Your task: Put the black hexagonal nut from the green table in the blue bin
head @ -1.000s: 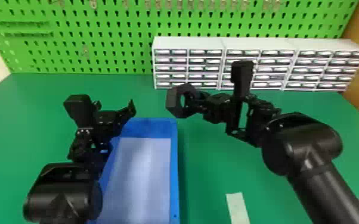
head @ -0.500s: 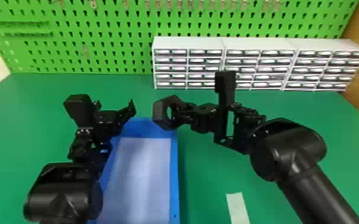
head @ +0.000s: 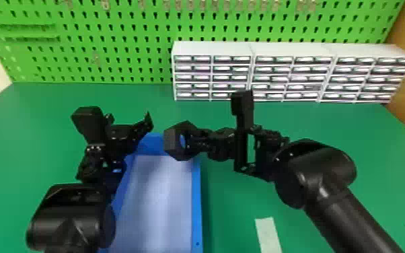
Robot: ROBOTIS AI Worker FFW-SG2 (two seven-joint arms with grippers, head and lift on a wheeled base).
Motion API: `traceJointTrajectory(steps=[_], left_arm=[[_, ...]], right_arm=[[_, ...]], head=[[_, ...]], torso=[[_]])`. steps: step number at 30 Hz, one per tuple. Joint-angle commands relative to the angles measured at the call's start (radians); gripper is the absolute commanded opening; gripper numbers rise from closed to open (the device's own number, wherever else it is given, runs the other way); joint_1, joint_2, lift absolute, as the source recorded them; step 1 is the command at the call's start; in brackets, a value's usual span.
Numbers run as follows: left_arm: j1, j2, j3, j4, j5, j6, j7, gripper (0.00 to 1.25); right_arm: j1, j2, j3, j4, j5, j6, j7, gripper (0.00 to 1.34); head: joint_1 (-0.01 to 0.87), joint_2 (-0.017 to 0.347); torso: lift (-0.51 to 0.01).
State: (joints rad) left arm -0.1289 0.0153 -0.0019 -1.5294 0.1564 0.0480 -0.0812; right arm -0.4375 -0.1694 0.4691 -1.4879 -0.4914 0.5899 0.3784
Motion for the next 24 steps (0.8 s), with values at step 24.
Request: traceJointTrajectory(steps=[24], left_arm=[[-0.006, 0.0, -0.003, 0.003, -0.003, 0.0, 0.0, 1.11]], right_arm=[[-0.09, 0.044, 0.085, 0.159, 0.042, 0.022, 0.091, 0.25]], head=[[0.686, 0.051]], torso=[[-0.097]])
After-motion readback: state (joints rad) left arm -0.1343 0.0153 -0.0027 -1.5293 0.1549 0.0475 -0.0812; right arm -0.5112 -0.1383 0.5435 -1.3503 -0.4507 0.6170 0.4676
